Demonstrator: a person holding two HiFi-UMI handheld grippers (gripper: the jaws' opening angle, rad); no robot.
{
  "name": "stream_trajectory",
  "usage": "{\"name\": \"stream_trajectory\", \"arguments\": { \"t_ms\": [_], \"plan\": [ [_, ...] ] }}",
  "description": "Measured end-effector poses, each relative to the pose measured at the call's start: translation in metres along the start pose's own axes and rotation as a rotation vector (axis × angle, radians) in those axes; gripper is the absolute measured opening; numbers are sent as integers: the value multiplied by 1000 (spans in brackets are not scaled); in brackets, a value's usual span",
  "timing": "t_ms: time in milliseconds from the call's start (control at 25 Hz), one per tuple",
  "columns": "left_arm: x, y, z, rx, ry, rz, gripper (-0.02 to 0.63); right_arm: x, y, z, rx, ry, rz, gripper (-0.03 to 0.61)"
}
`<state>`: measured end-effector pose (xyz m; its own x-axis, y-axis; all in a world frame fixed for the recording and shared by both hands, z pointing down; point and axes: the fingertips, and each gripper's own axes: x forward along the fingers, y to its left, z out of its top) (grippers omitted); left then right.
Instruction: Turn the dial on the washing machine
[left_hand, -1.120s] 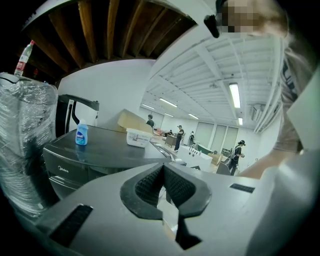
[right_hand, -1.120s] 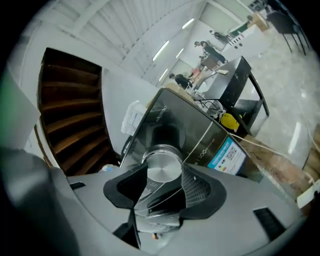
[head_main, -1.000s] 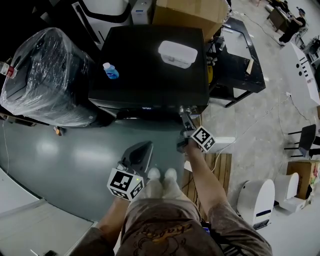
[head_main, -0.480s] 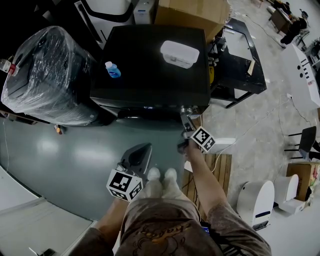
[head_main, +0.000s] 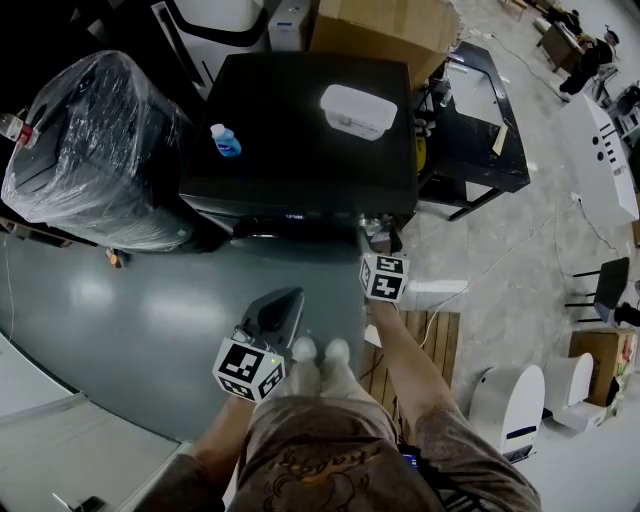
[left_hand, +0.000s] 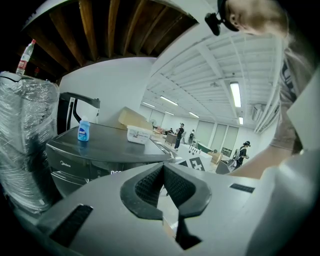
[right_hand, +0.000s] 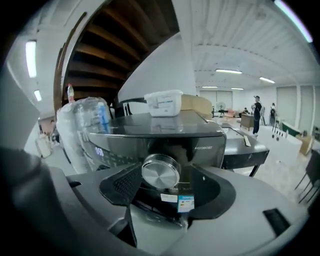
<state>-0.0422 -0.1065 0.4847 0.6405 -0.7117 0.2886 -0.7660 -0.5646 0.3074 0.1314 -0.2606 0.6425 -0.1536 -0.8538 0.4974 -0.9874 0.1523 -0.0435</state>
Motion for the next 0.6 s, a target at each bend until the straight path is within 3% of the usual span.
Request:
{"name": "stream_trajectory", "arguments": {
  "t_ms": [80,200,480,600],
  "plan": [
    [0,0,-1,-1,2,2,-8,2,5,-2,-65,17,-18,272],
    [0,0,-2,-1,5,4,-8,7,6,-9,-69,49,-32,272],
    [1,3,0,-3,5,20,-8,10,7,-11,40,59,14,255],
    [2,3,0,-4,5,20,-8,10,6,-12,138,41,47,255]
  ]
}}
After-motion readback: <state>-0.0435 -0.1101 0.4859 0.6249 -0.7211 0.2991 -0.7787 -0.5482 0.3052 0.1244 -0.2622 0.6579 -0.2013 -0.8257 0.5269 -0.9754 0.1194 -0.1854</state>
